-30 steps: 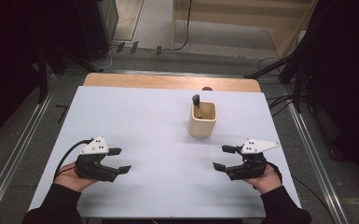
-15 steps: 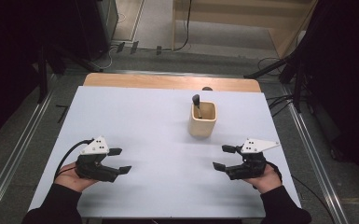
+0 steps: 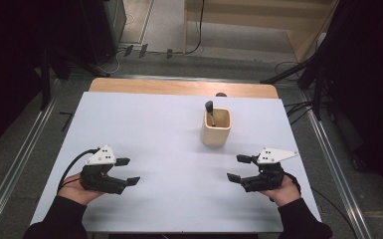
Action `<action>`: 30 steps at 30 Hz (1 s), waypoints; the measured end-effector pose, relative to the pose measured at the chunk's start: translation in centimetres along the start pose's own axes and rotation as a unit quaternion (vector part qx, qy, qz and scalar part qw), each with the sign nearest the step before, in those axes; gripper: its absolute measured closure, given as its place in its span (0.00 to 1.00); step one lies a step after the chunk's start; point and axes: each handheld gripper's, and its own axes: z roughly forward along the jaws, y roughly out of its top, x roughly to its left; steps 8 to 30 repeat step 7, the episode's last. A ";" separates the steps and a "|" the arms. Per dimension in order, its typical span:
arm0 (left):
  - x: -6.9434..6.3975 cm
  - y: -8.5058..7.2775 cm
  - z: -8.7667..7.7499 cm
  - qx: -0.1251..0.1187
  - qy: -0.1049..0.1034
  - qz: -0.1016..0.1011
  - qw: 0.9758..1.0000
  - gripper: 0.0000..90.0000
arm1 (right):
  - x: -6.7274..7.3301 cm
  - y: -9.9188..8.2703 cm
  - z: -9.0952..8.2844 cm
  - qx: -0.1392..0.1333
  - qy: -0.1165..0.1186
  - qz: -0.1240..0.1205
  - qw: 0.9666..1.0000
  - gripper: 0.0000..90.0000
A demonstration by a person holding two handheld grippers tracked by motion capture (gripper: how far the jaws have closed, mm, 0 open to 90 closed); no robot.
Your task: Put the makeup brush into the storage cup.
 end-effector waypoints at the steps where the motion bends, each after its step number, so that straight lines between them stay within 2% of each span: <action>1: 0.0 0.0 0.0 0.000 0.000 0.000 1.000 0.30 | 0.0 0.0 0.0 0.000 0.000 0.000 1.000 0.27; 30: 0.0 0.0 0.0 -0.002 0.000 -0.002 1.000 0.30 | 0.0 0.0 0.0 0.002 0.001 0.000 1.000 0.27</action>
